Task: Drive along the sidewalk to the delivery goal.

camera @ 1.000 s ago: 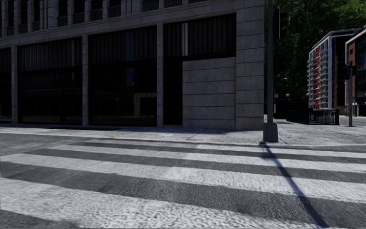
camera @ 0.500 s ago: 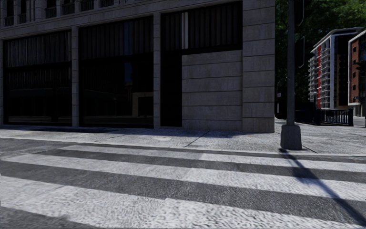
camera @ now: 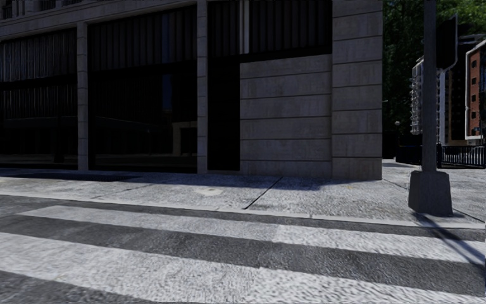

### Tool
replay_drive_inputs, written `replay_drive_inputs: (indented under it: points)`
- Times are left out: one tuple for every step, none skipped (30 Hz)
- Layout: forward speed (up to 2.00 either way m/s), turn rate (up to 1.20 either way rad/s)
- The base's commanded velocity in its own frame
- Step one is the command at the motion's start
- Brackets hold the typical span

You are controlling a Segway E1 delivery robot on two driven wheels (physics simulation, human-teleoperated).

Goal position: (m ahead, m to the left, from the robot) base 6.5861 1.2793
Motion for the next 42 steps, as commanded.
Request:
replay_drive_inputs:
  points:
    - [2.0, 0.0]
    - [2.0, 0.0]
    - [2.0, 0.0]
    - [2.0, 0.0]
    - [2.0, 0.0]
    - [2.0, 0.0]
    - [2.0, 0.0]
    - [2.0, 0.0]
    - [2.0, 0.0]
    - [2.0, 0.0]
    - [2.0, 0.0]
    - [2.0, 0.0]
    - [2.0, 0.0]
    - [2.0, 0.0]
    - [2.0, 0.0]
    - [2.0, 0.0]
    - [2.0, 0.0]
    - [2.0, 0.0]
    - [2.0, 0.0]
    - [2.0, 0.0]
    - [2.0, 0.0]
    - [2.0, 0.0]
    - [1.92, 0.0]
    - [1.92, 0.0]
    - [1.87, 0.0]
    - [1.82, 0.0]
    - [1.81, 0.0]
    - [1.79, 0.0]
    - [1.79, 0.0]
    - [1.77, 0.0]
    - [1.74, 0.0]
    - [1.67, 0.0]
    - [1.67, 0.0]
    - [1.66, 0.0]
    - [1.65, 0.0]
    - [1.65, 0.0]
    - [1.64, 0.0]
    - [1.64, 0.0]
    - [1.64, 0.0]
    - [1.63, 0.0]
    - [1.63, 0.0]
    - [1.62, 0.0]
